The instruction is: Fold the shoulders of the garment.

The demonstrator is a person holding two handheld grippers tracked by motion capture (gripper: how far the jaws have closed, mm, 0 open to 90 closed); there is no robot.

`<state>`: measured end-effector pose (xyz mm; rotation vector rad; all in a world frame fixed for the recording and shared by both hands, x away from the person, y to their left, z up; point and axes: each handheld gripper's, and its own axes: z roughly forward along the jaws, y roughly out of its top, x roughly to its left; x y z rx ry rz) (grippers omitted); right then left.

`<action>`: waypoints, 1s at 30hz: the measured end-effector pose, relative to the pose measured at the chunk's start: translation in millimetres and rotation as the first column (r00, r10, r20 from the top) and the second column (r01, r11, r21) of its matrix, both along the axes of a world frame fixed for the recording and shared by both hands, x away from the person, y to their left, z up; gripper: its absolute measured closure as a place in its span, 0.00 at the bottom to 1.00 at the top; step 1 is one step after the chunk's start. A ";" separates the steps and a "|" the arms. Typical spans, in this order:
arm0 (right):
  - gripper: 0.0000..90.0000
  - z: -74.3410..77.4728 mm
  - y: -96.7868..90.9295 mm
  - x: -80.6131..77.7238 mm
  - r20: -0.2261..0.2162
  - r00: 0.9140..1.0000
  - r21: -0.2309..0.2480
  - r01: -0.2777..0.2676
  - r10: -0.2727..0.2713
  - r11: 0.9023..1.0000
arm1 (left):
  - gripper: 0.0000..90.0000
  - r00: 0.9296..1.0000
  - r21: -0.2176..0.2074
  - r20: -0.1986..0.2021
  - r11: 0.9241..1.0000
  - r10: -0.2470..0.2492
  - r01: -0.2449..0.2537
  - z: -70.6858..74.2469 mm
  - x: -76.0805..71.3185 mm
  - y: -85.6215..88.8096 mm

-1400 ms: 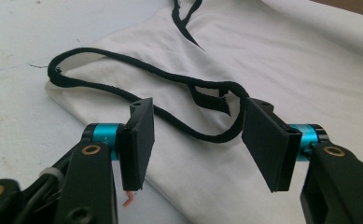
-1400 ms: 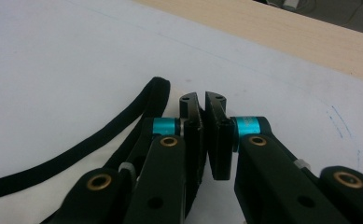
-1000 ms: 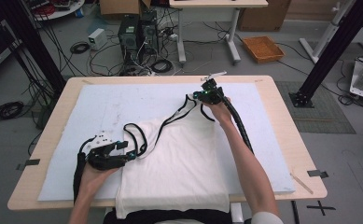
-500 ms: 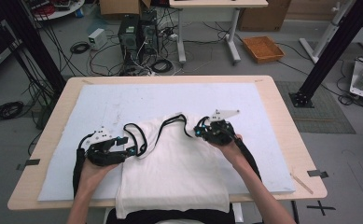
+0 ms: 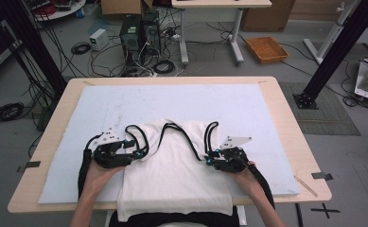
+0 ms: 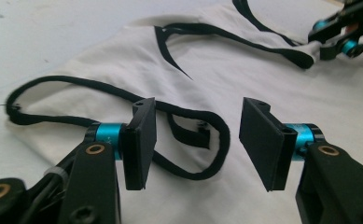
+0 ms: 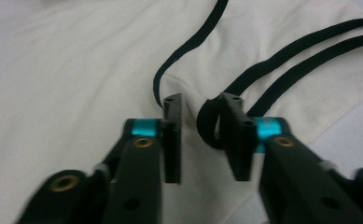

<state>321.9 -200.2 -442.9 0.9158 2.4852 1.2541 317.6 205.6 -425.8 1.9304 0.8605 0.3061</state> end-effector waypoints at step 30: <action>1.00 9.4 -2.2 -46.2 0.075 0.995 0.121 -0.081 0.072 0.989 | 0.93 0.988 -0.087 -0.121 0.992 -0.100 0.089 -7.4 -48.7 -10.3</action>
